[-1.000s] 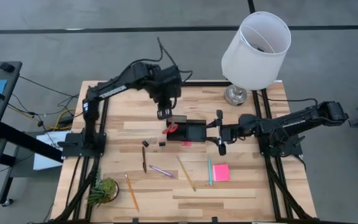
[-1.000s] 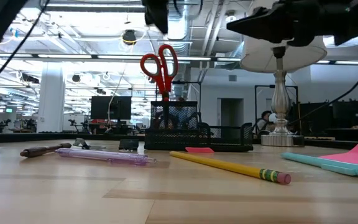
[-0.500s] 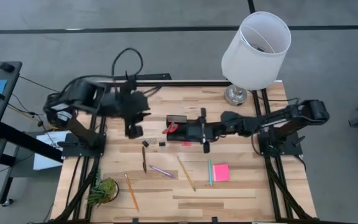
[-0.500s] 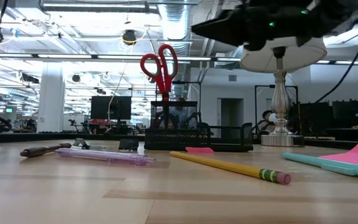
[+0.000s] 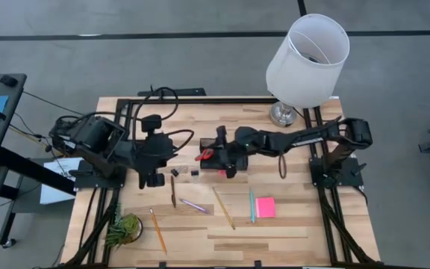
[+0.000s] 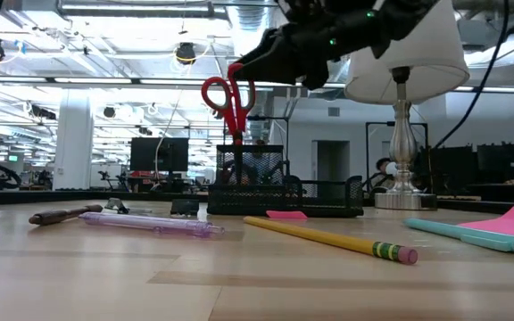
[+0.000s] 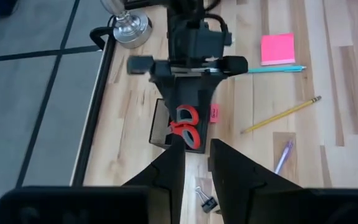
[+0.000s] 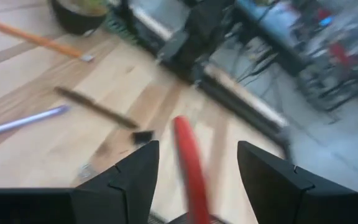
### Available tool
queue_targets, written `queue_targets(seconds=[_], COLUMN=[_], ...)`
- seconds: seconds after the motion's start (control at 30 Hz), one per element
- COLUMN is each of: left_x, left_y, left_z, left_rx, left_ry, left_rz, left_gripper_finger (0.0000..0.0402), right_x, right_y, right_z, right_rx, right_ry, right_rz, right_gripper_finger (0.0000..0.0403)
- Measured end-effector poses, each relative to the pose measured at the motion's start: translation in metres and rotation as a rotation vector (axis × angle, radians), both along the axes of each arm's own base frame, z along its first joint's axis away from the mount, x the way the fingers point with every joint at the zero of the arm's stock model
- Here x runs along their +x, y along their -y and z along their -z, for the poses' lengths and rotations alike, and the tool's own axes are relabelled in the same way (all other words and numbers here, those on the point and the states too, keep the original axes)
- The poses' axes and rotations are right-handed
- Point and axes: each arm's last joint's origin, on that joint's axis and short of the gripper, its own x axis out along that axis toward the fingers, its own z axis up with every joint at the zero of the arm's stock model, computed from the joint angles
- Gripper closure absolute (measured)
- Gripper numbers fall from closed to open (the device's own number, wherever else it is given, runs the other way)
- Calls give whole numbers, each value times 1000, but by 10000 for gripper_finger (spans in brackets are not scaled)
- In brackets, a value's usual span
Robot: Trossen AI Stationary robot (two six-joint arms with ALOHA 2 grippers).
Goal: Pick and place office supplies into organizer
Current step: Put the red scissors into the top left compartment of the black desk organizer
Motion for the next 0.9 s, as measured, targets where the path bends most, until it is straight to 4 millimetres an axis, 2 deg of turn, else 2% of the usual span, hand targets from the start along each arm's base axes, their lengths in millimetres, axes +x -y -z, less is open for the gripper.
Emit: queue_targets(seconds=[0.13, 0.27, 0.43, 0.63, 0.77, 0.9], left_x=[0, 0, 0, 0, 0, 0], left_y=[0, 0, 0, 0, 0, 0], left_z=[0, 0, 0, 0, 0, 0], left_rx=[6, 7, 7, 7, 6, -16], left_ry=[-2, -3, -3, -3, -3, 6], left_rz=[7, 8, 8, 7, 6, -16], left_gripper_finger=[333, 333, 333, 333, 333, 333], right_x=[1, 5, 10, 9, 10, 14], right_y=[-1, 2, 9, 15, 22, 31], right_z=[3, 15, 22, 14, 4, -12], right_rx=[21, 24, 13, -20, -15, 145], right_ry=[-63, -101, -89, -41, 36, 97], right_rz=[-28, -17, 5, 85, 151, 226], right_gripper_finger=[198, 226, 291, 378, 373, 356])
